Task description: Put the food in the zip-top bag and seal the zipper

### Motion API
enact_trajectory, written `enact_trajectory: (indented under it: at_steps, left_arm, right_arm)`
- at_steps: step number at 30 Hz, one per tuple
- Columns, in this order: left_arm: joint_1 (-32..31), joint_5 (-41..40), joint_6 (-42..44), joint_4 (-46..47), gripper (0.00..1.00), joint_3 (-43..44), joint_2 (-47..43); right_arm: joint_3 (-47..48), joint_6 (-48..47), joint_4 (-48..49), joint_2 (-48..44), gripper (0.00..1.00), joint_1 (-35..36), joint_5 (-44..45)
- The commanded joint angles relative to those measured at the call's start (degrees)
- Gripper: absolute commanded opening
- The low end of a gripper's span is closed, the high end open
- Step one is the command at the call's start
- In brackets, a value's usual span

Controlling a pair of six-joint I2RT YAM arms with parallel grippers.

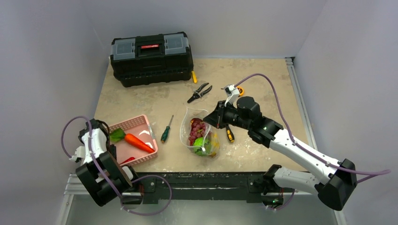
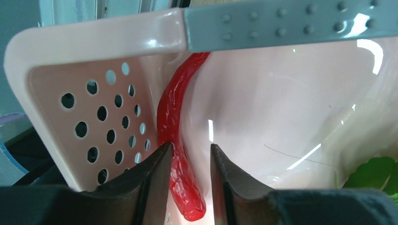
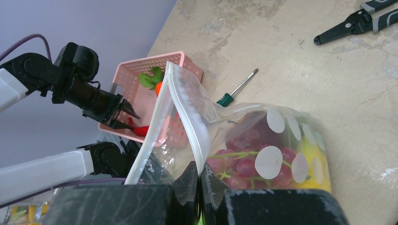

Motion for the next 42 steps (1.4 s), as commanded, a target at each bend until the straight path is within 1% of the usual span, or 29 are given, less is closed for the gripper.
enact_trajectory:
  at_steps: [1,5,7,14,16,18,20,22,24,25,31,36,37,39,42]
  left_arm:
    - [0.49,4.26,0.18,16.83,0.29,-3.03,-1.3]
    - [0.49,4.85,3.78,17.26,0.24,-1.62,-3.74]
    - [0.4,5.13,5.01,16.36,0.19,-0.8,-4.72]
    - [0.25,4.82,8.38,14.28,0.18,0.93,-9.7]
    - [0.24,4.68,8.43,12.12,0.23,1.86,-9.88]
    - [0.3,4.72,7.26,8.65,0.33,2.94,-9.65]
    - [0.2,4.81,6.48,6.1,0.47,3.77,-9.49]
    - [0.21,4.65,5.89,4.52,0.58,4.39,-9.19]
    - [0.24,5.15,5.24,4.61,0.64,4.11,-8.36]
    - [0.19,6.34,4.97,5.26,0.65,3.64,-7.55]
    - [0.26,11.87,3.08,12.26,0.65,0.15,-1.57]
    - [0.25,12.05,0.07,15.87,0.61,-3.01,-2.02]
    - [0.25,11.91,-0.48,17.47,0.6,-4.17,-2.52]
    - [0.33,11.92,-1.41,20.15,0.53,-6.33,-3.16]
    - [0.4,11.06,-1.72,20.92,0.44,-6.87,-4.05]
  right_arm:
    - [1.69,-0.48,1.69,-0.91,0.0,-0.11,0.3]
    - [1.64,-0.22,2.51,-0.19,0.0,-0.05,-0.44]
    - [2.02,-0.22,2.75,0.32,0.0,-0.06,-0.6]
    - [3.24,-0.31,2.91,1.64,0.0,-0.06,-1.12]
    - [3.28,-0.3,2.9,1.78,0.0,-0.09,-1.13]
    - [3.34,-0.22,2.95,1.77,0.0,-0.06,-1.26]
    - [3.28,-0.13,3.03,2.1,0.0,-0.09,-1.43]
    - [3.36,-0.05,3.26,2.44,0.0,-0.07,-1.84]
    - [3.44,-0.04,3.5,2.78,0.0,-0.05,-2.26]
    - [3.46,-0.04,3.6,2.91,0.0,-0.04,-2.31]
    - [3.18,0.05,3.61,2.53,0.0,-0.04,-2.5]
    - [1.96,0.14,2.77,0.82,0.0,-0.07,-1.42]
    - [1.82,0.14,2.7,0.67,0.0,-0.05,-1.32]
    - [1.85,0.14,2.51,0.71,0.0,-0.09,-1.22]
    - [2.11,0.19,2.56,0.83,0.0,-0.06,-1.33]
